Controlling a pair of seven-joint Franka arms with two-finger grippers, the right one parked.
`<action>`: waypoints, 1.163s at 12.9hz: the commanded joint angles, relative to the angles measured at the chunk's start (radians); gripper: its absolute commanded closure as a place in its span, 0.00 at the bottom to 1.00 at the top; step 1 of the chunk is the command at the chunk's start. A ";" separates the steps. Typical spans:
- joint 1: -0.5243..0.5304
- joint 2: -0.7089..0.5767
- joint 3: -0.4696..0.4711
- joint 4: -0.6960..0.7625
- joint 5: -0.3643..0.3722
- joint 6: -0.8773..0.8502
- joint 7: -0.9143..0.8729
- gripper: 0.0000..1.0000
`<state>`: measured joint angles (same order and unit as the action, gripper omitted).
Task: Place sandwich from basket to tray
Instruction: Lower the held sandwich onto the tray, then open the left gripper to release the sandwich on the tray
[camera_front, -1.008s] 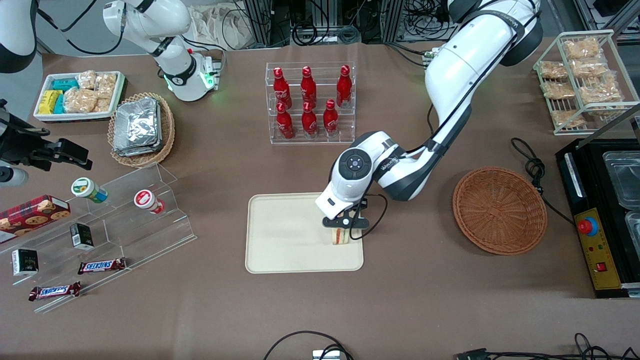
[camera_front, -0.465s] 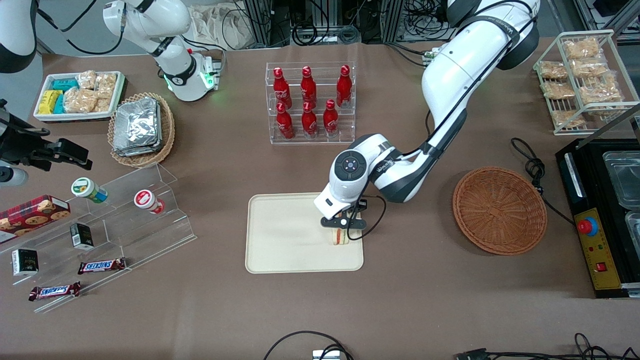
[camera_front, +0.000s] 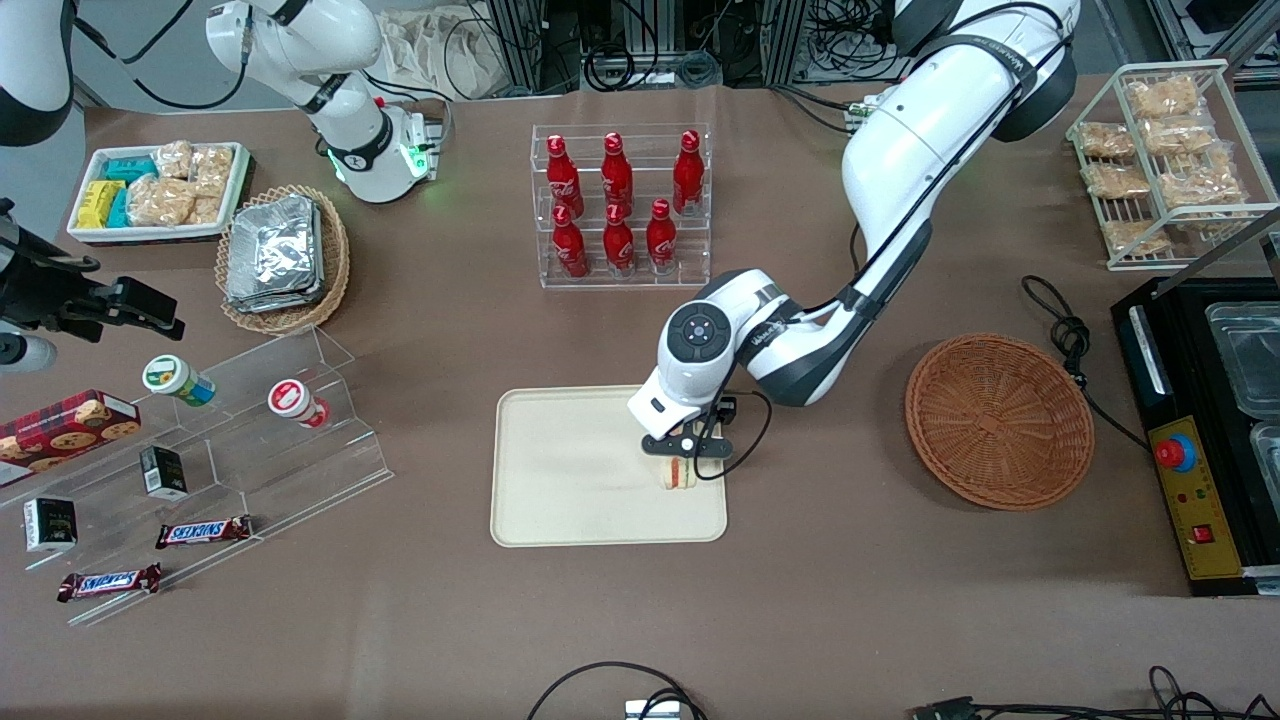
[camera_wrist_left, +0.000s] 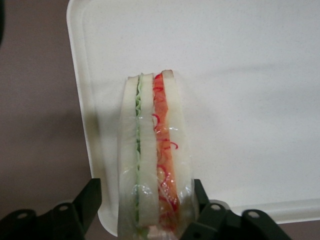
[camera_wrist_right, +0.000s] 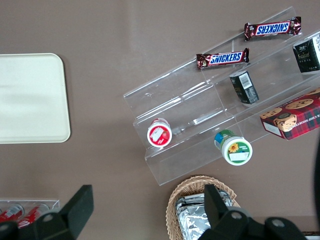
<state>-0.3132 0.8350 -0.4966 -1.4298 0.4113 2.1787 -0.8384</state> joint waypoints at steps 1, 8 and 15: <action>-0.012 -0.005 0.004 0.035 0.021 -0.030 -0.063 0.01; 0.091 -0.204 0.004 0.034 0.014 -0.241 -0.100 0.00; 0.327 -0.417 0.003 0.022 0.006 -0.474 0.005 0.00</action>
<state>-0.0451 0.4953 -0.4863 -1.3733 0.4177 1.7409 -0.8974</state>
